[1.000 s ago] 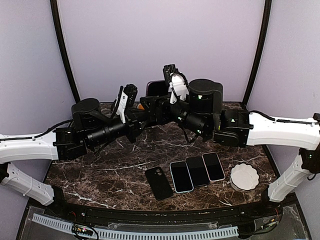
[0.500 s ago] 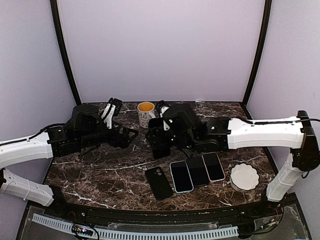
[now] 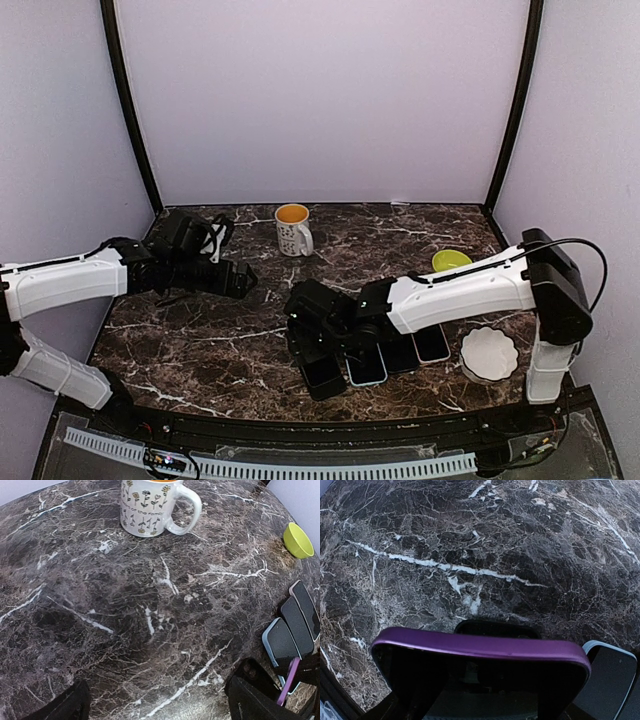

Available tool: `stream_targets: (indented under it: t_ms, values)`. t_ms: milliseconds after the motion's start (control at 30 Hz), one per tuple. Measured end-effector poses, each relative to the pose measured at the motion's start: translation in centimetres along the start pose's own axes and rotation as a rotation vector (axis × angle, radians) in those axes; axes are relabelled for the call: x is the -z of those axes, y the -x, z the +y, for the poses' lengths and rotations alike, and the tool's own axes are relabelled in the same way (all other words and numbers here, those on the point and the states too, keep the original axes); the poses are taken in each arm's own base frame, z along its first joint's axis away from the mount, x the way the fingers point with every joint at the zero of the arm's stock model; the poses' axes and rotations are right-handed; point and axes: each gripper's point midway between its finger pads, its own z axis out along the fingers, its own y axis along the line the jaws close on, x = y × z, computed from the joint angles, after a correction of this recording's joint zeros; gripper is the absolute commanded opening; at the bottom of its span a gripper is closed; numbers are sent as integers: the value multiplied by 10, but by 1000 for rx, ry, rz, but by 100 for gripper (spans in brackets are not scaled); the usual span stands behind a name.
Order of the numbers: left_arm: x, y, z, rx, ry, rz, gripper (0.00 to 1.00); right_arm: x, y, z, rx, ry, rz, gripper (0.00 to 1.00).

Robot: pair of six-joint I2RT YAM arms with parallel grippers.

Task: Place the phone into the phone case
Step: Install the phone into the phone case.

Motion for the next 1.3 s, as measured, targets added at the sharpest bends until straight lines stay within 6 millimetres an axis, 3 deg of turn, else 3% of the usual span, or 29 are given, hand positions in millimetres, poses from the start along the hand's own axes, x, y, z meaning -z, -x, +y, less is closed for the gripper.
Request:
stream_targets:
  t_ms: [167, 367, 667, 767, 900, 1033, 1133, 1300]
  values:
    - [1, 5, 10, 23, 5, -7, 99, 2, -9, 2, -22, -10, 25, 15]
    - [12, 12, 7, 17, -12, -45, 99, 0, -14, 1, -45, -25, 39, 16]
    - [13, 14, 3, 6, -33, -49, 99, -12, -23, -5, -44, -66, 65, 24]
    - [13, 13, 3, 5, -36, -48, 99, -12, -22, -4, -38, -70, 71, 32]
    - [13, 13, 3, 4, -37, -48, 99, -13, -23, -4, -26, -76, 81, 59]
    - [13, 13, 3, 2, -37, -47, 99, -15, -23, -4, -24, -82, 88, 77]
    - [13, 13, 3, 2, -37, -47, 99, -16, -23, -4, -24, -97, 94, 85]
    - [13, 12, 0, 2, -52, -42, 99, -20, -27, -12, -29, -143, 108, 89]
